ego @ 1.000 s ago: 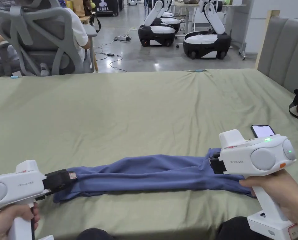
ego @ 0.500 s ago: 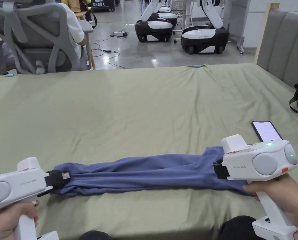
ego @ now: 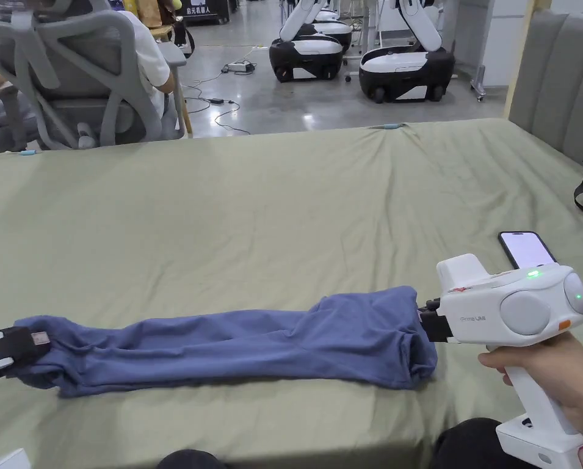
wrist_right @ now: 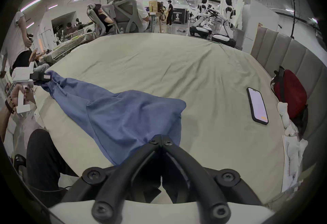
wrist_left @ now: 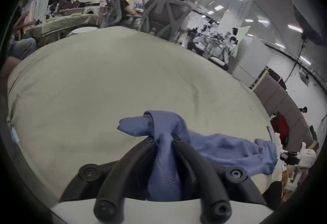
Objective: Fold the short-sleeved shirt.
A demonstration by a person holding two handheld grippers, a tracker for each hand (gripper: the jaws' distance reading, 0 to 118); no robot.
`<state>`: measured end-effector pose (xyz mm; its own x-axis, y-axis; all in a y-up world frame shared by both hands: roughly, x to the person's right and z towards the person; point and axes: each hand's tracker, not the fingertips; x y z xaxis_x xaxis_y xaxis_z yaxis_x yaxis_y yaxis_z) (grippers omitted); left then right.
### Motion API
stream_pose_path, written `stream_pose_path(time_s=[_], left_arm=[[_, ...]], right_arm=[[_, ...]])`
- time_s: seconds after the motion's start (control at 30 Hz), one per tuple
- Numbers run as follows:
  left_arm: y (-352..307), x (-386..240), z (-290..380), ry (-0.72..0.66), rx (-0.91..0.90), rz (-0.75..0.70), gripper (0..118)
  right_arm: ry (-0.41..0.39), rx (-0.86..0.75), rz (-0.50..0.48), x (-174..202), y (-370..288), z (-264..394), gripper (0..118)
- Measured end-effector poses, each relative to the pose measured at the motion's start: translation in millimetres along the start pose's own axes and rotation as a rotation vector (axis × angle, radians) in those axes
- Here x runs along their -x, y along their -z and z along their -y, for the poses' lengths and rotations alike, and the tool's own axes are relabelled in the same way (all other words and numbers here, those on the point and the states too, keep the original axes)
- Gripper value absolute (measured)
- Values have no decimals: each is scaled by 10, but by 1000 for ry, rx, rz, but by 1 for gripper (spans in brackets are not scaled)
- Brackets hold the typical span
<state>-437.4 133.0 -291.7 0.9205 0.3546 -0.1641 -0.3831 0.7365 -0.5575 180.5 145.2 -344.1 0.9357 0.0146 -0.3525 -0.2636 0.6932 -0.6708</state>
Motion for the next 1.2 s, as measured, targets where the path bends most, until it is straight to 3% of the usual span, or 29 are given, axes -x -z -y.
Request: stream_pose_path(time_s=[0.13,0.2,0.3,0.37,0.43,0.67,0.7,0.73,0.83,0.9,1.0,1.03,1.07,1.1,1.13,1.17,1.2], left_arm=[[70,-695,73,38,34,190,10],[196,-1041,138,78,80,225,10],[492,-1523,286,19,175,301,10],[685,-1790,383,76,205,327,11],[881,-2058,499,138,240,278,11],[1348,-2148,723,163,294,220,15],[1328,-2114,702,147,282,243,21],[1267,-2106,677,127,280,304,39],[1078,-2061,525,107,225,417,118],[819,-1983,362,112,103,419,111],[592,-1791,190,165,109,345,118],[558,-1716,166,169,106,321,111],[528,-1636,145,173,105,297,93],[526,-1556,134,182,104,284,67],[531,-1508,146,190,112,268,19],[558,-1470,167,193,123,241,0],[607,-1431,204,192,147,204,0]], right_arm=[[1,-6,0,19,3,-3,0],[2,-11,-7,33,-24,6,0],[7,-16,-16,22,-81,48,0],[14,-18,-12,4,-108,85,0],[25,-11,-8,-18,-137,118,0],[36,-26,-4,-97,-253,179,0],[35,-26,-3,-104,-260,185,0],[33,-25,0,-103,-261,187,0],[24,-23,3,-94,-265,181,0],[25,-28,-1,-66,-266,174,0],[28,-37,-17,-4,-266,174,0],[27,-37,-21,8,-258,171,0],[24,-38,-25,26,-250,172,0],[22,-38,-29,47,-240,173,0],[20,-36,-32,67,-229,173,0],[18,-35,-34,83,-231,169,0],[16,-34,-37,100,-226,169,0]])
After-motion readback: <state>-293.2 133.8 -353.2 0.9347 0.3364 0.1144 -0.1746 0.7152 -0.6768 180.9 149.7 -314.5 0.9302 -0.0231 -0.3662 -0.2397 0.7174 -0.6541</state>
